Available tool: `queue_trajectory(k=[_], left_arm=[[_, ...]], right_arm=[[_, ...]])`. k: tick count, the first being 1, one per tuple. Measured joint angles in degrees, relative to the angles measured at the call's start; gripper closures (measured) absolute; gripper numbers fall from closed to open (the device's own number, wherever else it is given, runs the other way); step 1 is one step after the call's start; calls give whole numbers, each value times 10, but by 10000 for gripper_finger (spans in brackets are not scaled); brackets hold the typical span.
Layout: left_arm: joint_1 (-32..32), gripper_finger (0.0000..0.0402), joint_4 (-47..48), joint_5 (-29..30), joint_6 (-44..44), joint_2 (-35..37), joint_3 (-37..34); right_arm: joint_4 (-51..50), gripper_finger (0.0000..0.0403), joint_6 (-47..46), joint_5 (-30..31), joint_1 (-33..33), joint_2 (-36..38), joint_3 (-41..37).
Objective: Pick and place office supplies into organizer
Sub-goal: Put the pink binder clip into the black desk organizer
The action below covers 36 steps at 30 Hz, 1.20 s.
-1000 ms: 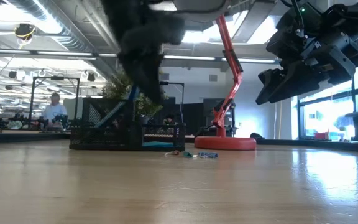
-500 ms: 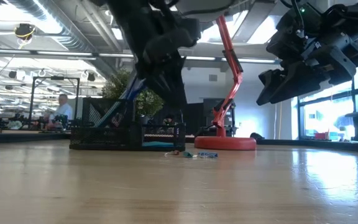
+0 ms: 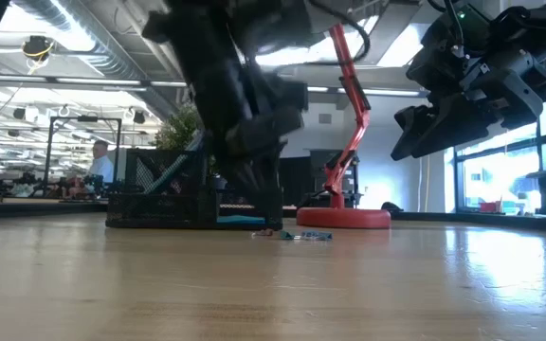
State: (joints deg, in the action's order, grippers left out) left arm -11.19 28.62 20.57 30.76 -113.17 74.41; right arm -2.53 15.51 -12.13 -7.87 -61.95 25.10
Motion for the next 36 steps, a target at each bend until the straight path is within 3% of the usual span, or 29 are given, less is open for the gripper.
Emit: queue_trajectory(k=[6, 21, 27, 36], left_arm=[[8, 262, -6, -38, 0, -26, 0], [9, 263, -8, -15, -73, -31, 1], [26, 263, -7, -76, -45, -33, 1], [41, 263, -6, -94, -64, -35, 1]], right_arm=[[0, 208, 0, 0, 0, 0, 0], [-1, 208, 0, 0, 0, 0, 0], [-1, 208, 0, 0, 0, 0, 0], [-1, 208, 0, 0, 0, 0, 0]])
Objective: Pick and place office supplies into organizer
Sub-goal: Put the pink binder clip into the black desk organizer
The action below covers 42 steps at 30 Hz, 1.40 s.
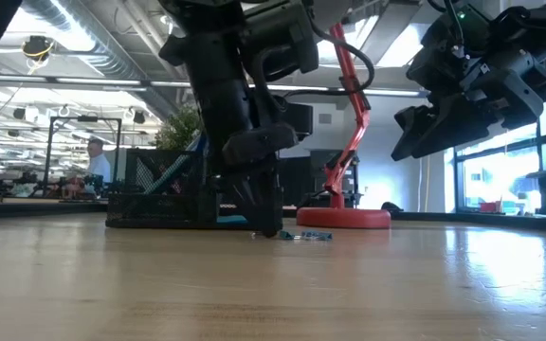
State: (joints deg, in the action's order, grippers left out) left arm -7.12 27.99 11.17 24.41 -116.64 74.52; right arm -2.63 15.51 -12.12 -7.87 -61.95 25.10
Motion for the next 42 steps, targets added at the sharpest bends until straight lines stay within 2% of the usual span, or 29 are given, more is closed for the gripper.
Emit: queue_trajectory(k=[10, 25, 31, 36, 38, 42], left_arm=[[15, 264, 1, -49, -23, 0, -1], [7, 343, 0, -16, -27, 0, -1], [-5, 352, 1, -10, -25, 0, -1], [-19, 352, 29, -10, -25, -4, 29], [-26, 352, 59, -34, -25, -5, 49], [-38, 352, 124, -34, -8, -4, 92]], right_arm=[[0, 208, 0, 0, 0, 0, 0], [0, 208, 0, 0, 0, 0, 0], [0, 208, 0, 0, 0, 0, 0], [0, 208, 0, 0, 0, 0, 0], [0, 208, 0, 0, 0, 0, 0], [0, 208, 0, 0, 0, 0, 0]])
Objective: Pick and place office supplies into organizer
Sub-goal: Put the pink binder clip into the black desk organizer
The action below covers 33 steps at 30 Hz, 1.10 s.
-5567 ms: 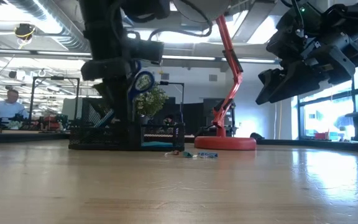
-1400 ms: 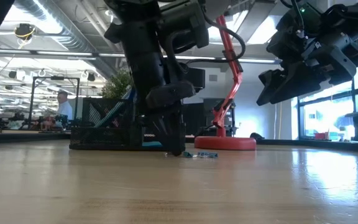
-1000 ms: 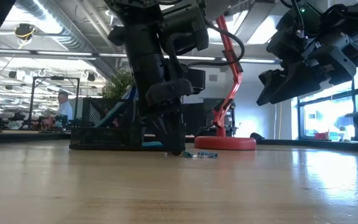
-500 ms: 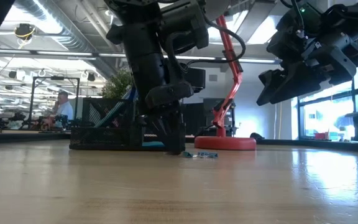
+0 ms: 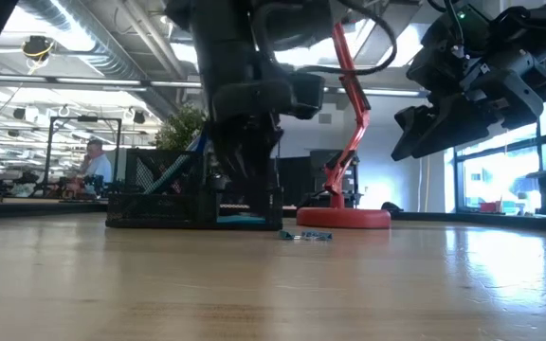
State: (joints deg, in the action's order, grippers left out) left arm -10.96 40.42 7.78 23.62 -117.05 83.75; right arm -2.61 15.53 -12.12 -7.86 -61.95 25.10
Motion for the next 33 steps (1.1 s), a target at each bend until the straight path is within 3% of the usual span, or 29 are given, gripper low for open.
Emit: queue_trajectory(k=[5, 13, 26, 33], left_arm=[[-11, 352, 104, 27, 50, 1, 26], [-22, 352, 276, 116, 164, 2, 30], [-20, 352, 291, 203, 193, 3, 31], [-15, 352, 291, 208, 223, 4, 23]], right_arm=[[0, 208, 0, 0, 0, 0, 0], [0, 208, 0, 0, 0, 0, 0], [1, 208, 0, 0, 0, 0, 0], [1, 208, 0, 0, 0, 0, 0]])
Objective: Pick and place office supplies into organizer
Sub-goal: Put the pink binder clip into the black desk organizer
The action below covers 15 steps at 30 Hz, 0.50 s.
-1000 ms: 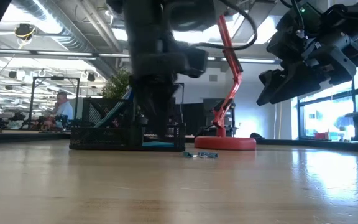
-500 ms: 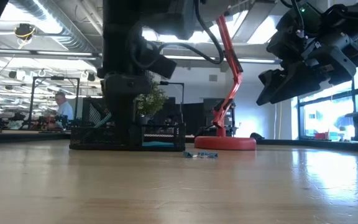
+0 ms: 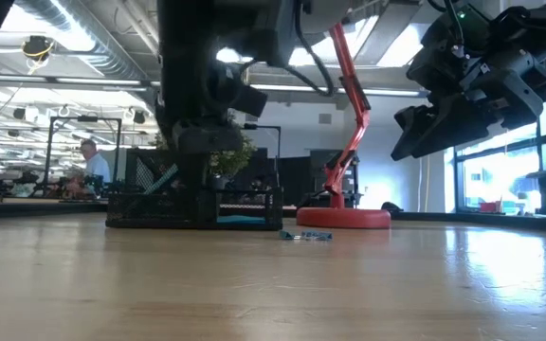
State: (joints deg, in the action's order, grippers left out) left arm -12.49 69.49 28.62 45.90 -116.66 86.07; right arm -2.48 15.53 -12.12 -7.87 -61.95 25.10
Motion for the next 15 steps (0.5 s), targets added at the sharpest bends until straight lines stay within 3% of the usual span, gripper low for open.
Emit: queue_trajectory(k=[15], left_arm=[[7, 352, 1, -13, 31, 0, -41]], right_arm=[[0, 208, 0, 0, 0, 0, 0]])
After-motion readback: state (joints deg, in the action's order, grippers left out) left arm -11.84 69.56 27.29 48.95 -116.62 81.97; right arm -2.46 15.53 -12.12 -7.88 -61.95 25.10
